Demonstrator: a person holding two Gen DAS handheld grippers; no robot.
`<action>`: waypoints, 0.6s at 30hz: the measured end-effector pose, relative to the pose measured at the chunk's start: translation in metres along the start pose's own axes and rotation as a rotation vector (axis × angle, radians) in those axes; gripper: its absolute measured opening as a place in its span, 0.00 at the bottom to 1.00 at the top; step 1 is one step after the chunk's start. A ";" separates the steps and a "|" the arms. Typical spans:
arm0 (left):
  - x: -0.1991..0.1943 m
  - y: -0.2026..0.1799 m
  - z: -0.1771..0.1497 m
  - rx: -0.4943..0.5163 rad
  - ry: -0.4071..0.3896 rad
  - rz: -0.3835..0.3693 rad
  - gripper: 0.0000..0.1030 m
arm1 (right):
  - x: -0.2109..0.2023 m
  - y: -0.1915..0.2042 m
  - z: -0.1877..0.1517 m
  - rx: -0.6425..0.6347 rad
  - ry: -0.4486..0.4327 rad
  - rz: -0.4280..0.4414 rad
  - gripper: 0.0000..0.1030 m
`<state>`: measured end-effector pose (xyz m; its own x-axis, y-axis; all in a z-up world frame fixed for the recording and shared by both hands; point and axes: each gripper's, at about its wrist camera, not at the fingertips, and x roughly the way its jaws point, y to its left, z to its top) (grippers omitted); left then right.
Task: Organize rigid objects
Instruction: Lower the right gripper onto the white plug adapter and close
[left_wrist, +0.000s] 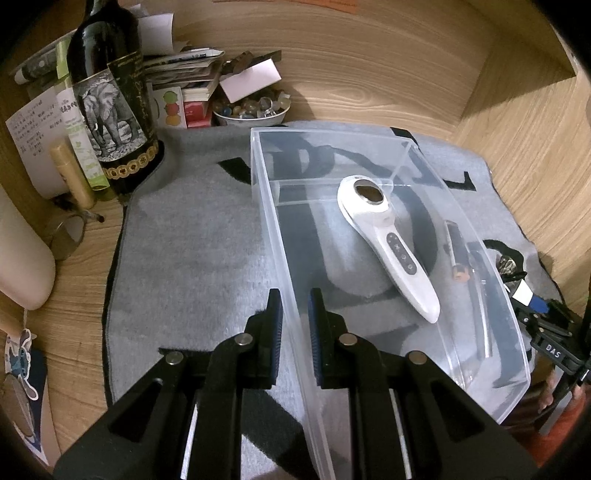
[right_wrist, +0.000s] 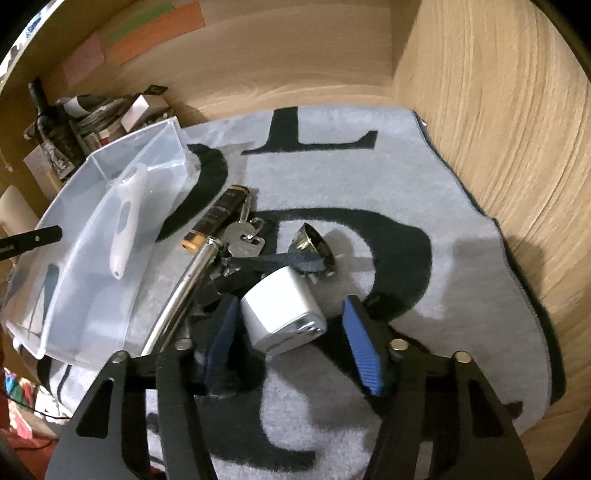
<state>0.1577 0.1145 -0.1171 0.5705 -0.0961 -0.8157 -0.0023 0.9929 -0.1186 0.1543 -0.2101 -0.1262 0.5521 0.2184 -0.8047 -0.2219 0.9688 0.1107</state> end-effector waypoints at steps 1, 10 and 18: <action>0.000 0.000 0.000 -0.001 0.000 -0.001 0.14 | 0.001 -0.001 0.000 0.007 0.001 0.003 0.43; 0.000 0.001 -0.001 -0.002 -0.005 -0.009 0.14 | -0.021 -0.003 0.008 0.016 -0.072 -0.023 0.41; -0.001 0.003 -0.003 -0.005 -0.011 -0.019 0.14 | -0.046 0.010 0.029 -0.023 -0.166 -0.019 0.41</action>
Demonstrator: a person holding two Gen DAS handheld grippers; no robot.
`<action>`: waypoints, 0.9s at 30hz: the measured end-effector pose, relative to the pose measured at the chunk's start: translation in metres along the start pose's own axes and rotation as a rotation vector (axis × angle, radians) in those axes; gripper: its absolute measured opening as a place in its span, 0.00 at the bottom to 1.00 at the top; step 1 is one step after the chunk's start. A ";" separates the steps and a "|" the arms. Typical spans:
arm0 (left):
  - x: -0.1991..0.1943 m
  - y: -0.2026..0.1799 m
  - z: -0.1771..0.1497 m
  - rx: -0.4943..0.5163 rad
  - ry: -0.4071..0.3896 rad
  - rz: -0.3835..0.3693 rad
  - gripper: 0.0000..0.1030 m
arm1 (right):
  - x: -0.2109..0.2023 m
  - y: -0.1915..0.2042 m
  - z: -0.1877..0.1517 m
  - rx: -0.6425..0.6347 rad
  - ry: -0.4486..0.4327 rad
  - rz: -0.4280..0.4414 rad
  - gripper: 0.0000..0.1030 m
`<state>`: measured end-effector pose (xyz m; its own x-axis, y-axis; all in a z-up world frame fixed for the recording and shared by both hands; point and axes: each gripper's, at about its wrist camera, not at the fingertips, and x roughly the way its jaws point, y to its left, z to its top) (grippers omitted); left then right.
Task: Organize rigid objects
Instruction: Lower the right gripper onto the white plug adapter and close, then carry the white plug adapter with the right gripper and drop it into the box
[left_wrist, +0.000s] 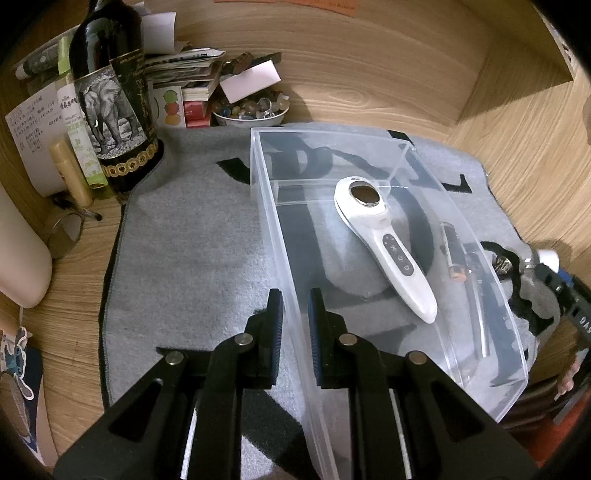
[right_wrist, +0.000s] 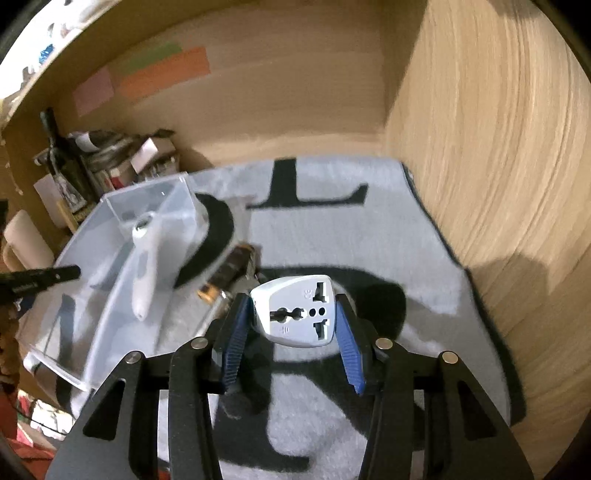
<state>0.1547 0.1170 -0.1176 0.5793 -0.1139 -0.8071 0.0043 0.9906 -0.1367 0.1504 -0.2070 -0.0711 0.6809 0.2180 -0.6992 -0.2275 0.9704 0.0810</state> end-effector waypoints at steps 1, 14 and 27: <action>0.000 0.000 0.000 0.002 -0.001 0.001 0.14 | -0.002 0.004 0.005 -0.014 -0.015 0.006 0.41; 0.000 -0.002 -0.001 0.013 -0.008 -0.001 0.14 | -0.002 0.073 0.046 -0.179 -0.098 0.132 0.41; 0.000 -0.001 -0.001 0.020 -0.015 -0.012 0.14 | 0.037 0.136 0.058 -0.341 -0.001 0.226 0.41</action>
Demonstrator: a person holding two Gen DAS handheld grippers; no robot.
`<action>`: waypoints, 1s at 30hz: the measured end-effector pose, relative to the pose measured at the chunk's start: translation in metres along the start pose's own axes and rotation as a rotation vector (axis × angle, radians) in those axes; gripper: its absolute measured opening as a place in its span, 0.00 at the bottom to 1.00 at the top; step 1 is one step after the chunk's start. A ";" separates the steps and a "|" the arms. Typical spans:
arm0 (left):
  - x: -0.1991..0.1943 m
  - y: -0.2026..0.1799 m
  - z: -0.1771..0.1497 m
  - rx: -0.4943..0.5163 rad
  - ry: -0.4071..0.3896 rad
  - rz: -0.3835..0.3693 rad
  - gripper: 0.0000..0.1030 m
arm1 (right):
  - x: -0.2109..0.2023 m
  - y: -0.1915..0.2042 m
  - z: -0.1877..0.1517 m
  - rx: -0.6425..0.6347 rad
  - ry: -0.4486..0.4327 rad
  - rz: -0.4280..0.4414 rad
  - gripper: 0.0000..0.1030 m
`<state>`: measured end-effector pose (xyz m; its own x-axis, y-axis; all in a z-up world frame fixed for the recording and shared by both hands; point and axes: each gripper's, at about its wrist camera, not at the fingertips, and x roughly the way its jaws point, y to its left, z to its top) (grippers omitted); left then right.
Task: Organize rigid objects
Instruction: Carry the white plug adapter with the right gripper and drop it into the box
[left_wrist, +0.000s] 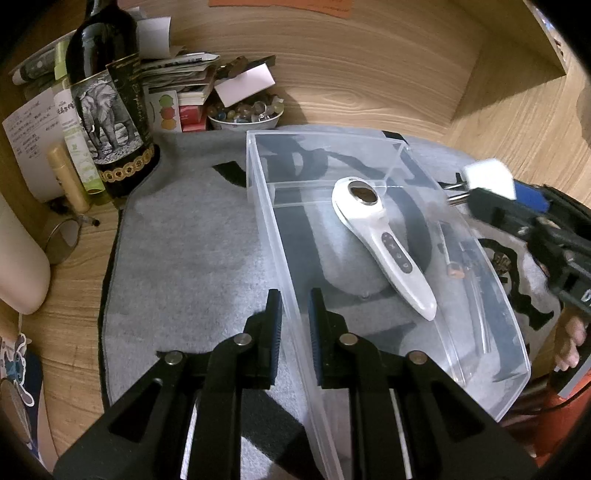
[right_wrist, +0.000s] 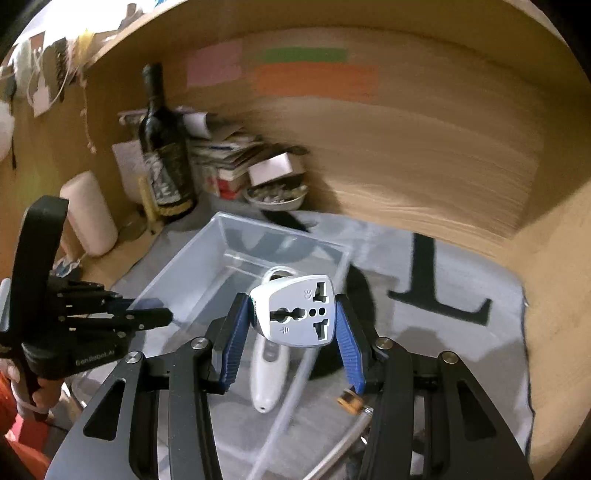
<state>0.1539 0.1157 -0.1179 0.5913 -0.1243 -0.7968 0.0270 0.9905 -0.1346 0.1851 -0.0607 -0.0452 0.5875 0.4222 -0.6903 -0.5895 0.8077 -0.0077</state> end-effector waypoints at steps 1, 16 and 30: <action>0.000 0.000 0.000 0.000 0.000 0.000 0.14 | 0.005 0.004 0.001 -0.011 0.010 0.010 0.41; 0.000 -0.001 0.000 -0.001 -0.003 -0.001 0.15 | 0.059 0.029 0.022 -0.107 0.142 0.056 0.41; -0.001 0.000 0.000 -0.004 -0.003 -0.002 0.14 | 0.062 0.037 0.026 -0.138 0.145 0.054 0.52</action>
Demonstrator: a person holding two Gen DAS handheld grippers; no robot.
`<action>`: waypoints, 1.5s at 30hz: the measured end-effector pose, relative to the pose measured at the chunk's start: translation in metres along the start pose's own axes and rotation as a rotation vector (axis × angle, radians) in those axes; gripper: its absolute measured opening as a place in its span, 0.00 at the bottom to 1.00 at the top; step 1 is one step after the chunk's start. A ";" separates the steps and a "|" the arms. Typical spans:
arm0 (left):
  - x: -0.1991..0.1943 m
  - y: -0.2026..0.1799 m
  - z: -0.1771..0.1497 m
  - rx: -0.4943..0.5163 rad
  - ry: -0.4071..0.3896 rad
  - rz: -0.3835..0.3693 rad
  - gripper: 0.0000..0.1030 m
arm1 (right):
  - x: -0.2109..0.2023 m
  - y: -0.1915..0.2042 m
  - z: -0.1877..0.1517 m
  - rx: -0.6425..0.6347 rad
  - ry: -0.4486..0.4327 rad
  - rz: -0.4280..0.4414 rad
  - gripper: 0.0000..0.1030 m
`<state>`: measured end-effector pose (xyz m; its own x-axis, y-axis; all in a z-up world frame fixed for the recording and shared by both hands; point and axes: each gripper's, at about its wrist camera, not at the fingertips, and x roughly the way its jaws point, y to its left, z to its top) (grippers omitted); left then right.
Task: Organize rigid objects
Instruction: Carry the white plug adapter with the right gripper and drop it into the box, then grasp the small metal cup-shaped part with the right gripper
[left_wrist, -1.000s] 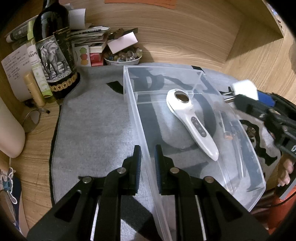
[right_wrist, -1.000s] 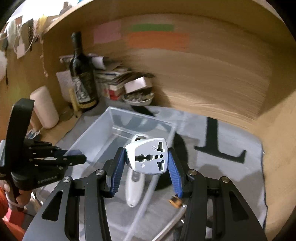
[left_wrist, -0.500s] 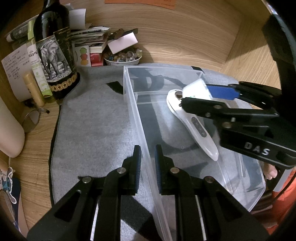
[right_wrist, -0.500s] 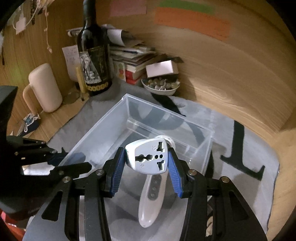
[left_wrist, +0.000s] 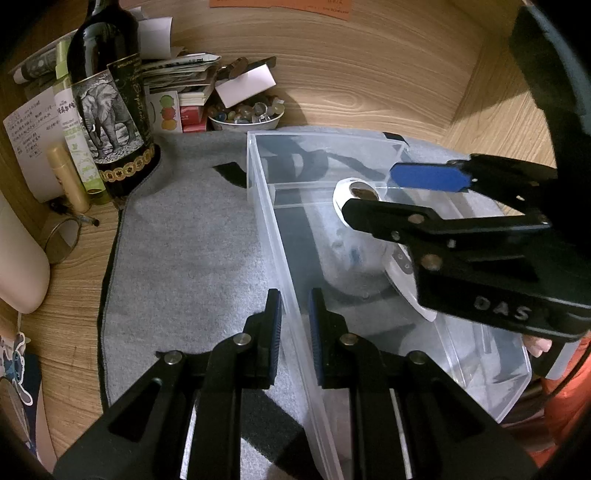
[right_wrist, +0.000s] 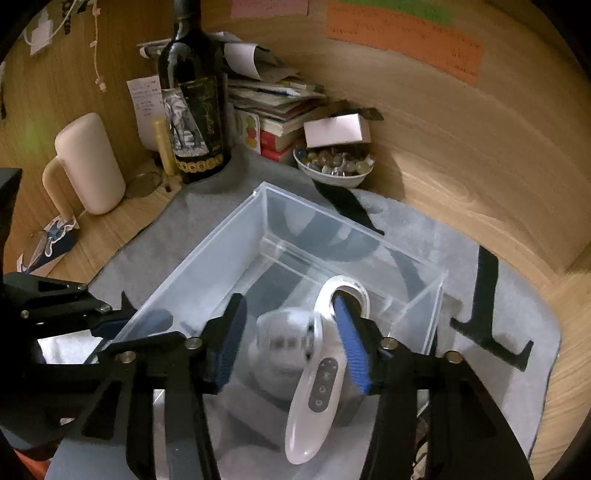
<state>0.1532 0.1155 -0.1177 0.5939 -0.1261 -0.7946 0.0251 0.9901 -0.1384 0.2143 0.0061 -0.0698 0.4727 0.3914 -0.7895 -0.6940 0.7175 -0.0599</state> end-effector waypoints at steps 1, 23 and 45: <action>0.000 0.000 0.000 0.000 0.000 0.000 0.14 | -0.002 0.000 0.000 -0.001 -0.008 -0.004 0.53; 0.003 0.001 0.002 0.004 0.003 0.006 0.14 | -0.082 -0.043 -0.043 0.132 -0.169 -0.152 0.74; 0.005 0.002 0.004 0.001 0.009 0.011 0.14 | -0.095 -0.116 -0.164 0.493 -0.034 -0.363 0.75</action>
<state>0.1596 0.1171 -0.1191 0.5869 -0.1156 -0.8013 0.0194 0.9915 -0.1288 0.1607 -0.2086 -0.0874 0.6549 0.0843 -0.7510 -0.1558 0.9875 -0.0250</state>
